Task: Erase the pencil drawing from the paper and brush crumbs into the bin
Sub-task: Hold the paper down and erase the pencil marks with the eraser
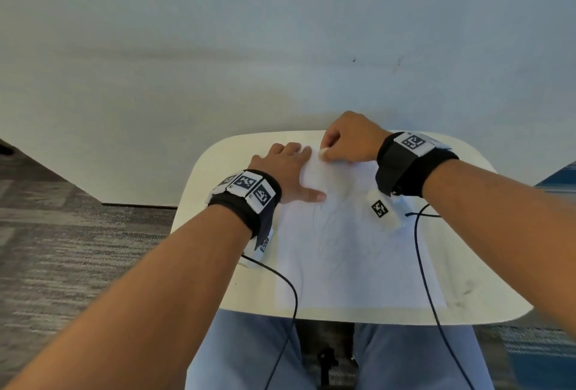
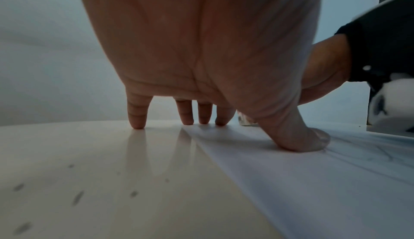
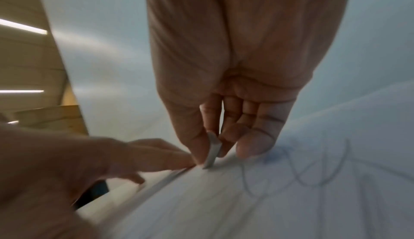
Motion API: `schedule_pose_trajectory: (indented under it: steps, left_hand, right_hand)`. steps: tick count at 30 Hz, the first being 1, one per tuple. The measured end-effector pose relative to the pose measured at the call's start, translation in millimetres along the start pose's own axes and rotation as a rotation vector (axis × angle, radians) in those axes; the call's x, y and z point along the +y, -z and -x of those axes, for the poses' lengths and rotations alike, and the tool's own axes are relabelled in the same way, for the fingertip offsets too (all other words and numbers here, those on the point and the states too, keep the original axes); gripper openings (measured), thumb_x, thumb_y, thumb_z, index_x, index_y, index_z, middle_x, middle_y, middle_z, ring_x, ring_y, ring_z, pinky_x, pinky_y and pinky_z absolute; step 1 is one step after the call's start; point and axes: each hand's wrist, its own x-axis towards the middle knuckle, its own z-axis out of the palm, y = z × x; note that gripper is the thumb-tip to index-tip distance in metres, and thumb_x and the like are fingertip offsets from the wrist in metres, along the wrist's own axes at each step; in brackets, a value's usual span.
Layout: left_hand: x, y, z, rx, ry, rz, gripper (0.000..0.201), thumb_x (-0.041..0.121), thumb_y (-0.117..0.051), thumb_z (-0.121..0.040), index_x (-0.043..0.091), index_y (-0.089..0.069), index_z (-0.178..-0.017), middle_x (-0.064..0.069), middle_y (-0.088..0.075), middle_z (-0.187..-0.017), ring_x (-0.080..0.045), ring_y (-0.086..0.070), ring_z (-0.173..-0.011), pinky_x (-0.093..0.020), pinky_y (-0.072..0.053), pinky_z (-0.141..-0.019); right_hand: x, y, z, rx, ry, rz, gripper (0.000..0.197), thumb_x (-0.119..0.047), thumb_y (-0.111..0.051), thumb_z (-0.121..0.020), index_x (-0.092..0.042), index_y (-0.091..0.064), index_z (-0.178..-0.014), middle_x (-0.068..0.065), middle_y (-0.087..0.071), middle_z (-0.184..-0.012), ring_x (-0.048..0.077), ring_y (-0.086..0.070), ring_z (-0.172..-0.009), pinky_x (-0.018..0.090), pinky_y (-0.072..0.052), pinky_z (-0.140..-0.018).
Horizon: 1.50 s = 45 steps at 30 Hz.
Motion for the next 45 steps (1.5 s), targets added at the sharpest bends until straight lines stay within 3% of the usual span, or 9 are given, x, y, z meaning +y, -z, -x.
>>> schedule_pose_trajectory:
  steps: [3, 8, 13, 18, 22, 27, 31, 35, 45]
  left_hand:
    - [0.7, 3.1, 0.0, -0.015, -0.004, 0.001, 0.102, 0.077, -0.060, -0.073, 0.035, -0.014, -0.154, 0.004, -0.015, -0.161, -0.023, -0.015, -0.145, -0.056, -0.034, -0.106]
    - [1.6, 6.4, -1.4, -0.060, 0.015, -0.017, 0.108, 0.080, -0.058, -0.072, 0.039, -0.004, -0.156, 0.005, -0.006, -0.163, -0.022, -0.007, -0.148, -0.057, -0.027, -0.111]
    - [1.8, 7.3, 0.1, -0.063, 0.012, -0.003, 0.107, 0.078, -0.060, -0.072, 0.040, -0.004, -0.155, 0.004, -0.006, -0.163, -0.024, -0.007, -0.148, -0.058, -0.027, -0.110]
    - [2.3, 7.9, -0.9, -0.078, 0.026, -0.015, 0.109, 0.080, -0.059, -0.072, 0.040, -0.001, -0.155, 0.005, -0.004, -0.164, -0.023, -0.005, -0.148, -0.056, -0.027, -0.111]
    - [3.7, 9.8, -1.3, -0.083, 0.022, -0.020, 0.108, 0.078, -0.061, -0.072, 0.041, -0.003, -0.155, 0.004, -0.005, -0.163, -0.024, -0.006, -0.148, -0.056, -0.029, -0.110]
    - [4.7, 11.0, -1.4, -0.098, 0.027, -0.017, 0.109, 0.077, -0.061, -0.072, 0.040, -0.001, -0.155, 0.004, -0.003, -0.164, -0.024, -0.003, -0.149, -0.055, -0.028, -0.112]
    - [5.9, 13.2, -1.9, -0.112, 0.025, -0.010, 0.109, 0.075, -0.063, -0.073, 0.043, 0.000, -0.155, 0.002, -0.003, -0.163, -0.025, -0.003, -0.148, -0.056, -0.030, -0.111]
    - [5.9, 12.3, -3.7, -0.124, 0.028, -0.005, 0.110, 0.076, -0.063, -0.072, 0.042, 0.002, -0.155, 0.002, -0.001, -0.164, -0.025, 0.000, -0.149, -0.056, -0.029, -0.112]
    - [5.1, 10.7, -4.6, -0.119, 0.023, 0.003, 0.109, 0.075, -0.064, -0.073, 0.044, 0.002, -0.155, 0.002, 0.000, -0.164, -0.025, 0.001, -0.148, -0.056, -0.030, -0.112]
  right_hand:
    - [-7.0, -5.6, 7.7, -0.206, 0.056, 0.014, 0.006, -0.018, -0.074, -0.078, -0.014, -0.077, -0.082, -0.003, -0.071, -0.075, 0.001, -0.058, -0.046, 0.020, -0.051, -0.051]
    - [6.4, 7.4, -5.5, 0.052, -0.054, -0.024, 0.003, -0.019, -0.073, -0.079, -0.017, -0.074, -0.079, -0.006, -0.069, -0.076, 0.004, -0.058, -0.044, 0.019, -0.048, -0.049]
    - [-2.2, -1.3, 3.1, -0.226, 0.036, 0.011, 0.003, -0.022, -0.076, -0.077, -0.020, -0.076, -0.076, 0.001, -0.072, -0.073, 0.009, -0.055, -0.043, 0.022, -0.049, -0.052]
    - [7.6, 11.0, -10.5, -0.002, -0.039, -0.019, 0.006, -0.021, -0.075, -0.079, -0.019, -0.072, -0.074, -0.002, -0.071, -0.078, 0.003, -0.056, -0.041, 0.019, -0.047, -0.045]
    - [0.6, 8.2, -1.3, -0.250, 0.020, 0.059, 0.007, -0.025, -0.077, -0.078, -0.019, -0.075, -0.078, -0.003, -0.070, -0.073, 0.001, -0.055, -0.040, 0.023, -0.052, -0.053]
    - [11.6, 14.5, -7.8, -0.007, -0.038, -0.002, 0.006, -0.022, -0.073, -0.080, -0.016, -0.073, -0.077, -0.002, -0.070, -0.078, 0.015, -0.062, -0.056, 0.021, -0.047, -0.046]
    - [1.4, 7.5, 1.9, -0.275, 0.039, 0.069, 0.008, -0.026, -0.076, -0.078, -0.018, -0.075, -0.080, -0.009, -0.068, -0.069, 0.004, -0.057, -0.047, 0.020, -0.050, -0.049]
    - [6.1, 11.6, -4.3, -0.047, -0.006, 0.054, 0.005, -0.020, -0.073, -0.081, -0.015, -0.074, -0.081, -0.004, -0.067, -0.074, 0.009, -0.058, -0.054, 0.016, -0.044, -0.041]
    - [10.8, 11.2, 2.9, -0.013, -0.028, 0.030, 0.004, -0.021, -0.073, -0.080, -0.017, -0.073, -0.078, -0.007, -0.066, -0.073, 0.013, -0.060, -0.062, 0.016, -0.044, -0.042]
